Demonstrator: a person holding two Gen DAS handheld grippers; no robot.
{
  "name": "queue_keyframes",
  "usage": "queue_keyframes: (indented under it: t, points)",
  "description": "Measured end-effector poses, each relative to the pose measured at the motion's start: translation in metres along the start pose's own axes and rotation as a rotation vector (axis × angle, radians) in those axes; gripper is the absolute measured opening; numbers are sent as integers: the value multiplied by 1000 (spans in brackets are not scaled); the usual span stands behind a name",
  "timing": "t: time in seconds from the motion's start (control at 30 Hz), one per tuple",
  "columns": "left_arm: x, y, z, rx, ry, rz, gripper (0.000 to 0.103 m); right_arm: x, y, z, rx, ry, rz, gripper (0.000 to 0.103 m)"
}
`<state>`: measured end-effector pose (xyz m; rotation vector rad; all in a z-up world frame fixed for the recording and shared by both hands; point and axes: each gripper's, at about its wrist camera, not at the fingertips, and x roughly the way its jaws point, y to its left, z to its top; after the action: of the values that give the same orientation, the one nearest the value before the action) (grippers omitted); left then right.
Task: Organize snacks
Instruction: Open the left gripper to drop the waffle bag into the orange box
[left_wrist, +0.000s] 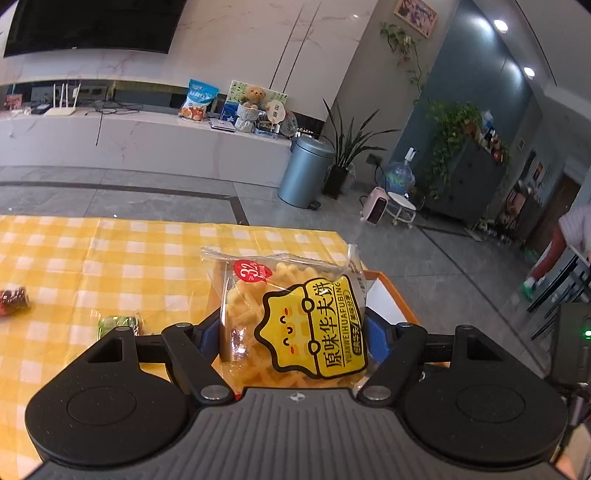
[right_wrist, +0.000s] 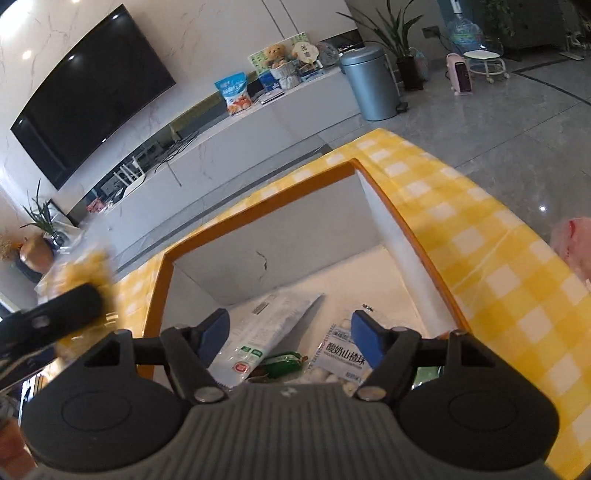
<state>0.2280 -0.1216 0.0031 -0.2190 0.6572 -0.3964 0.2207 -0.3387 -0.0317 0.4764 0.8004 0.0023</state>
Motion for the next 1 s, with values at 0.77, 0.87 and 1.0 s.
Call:
queue_keyframes:
  t: [0.77,0.87,1.0]
  points:
    - [22,-14,-4,130,51,64,95,17,6,-8,-88,79,-62,70]
    - [16,-16,-2,130,47,60,95,17,6,-8,-87,82,-62,70]
    - [4,-19,2,143,39,74,95,17,7,-7,-88,84,-67,70]
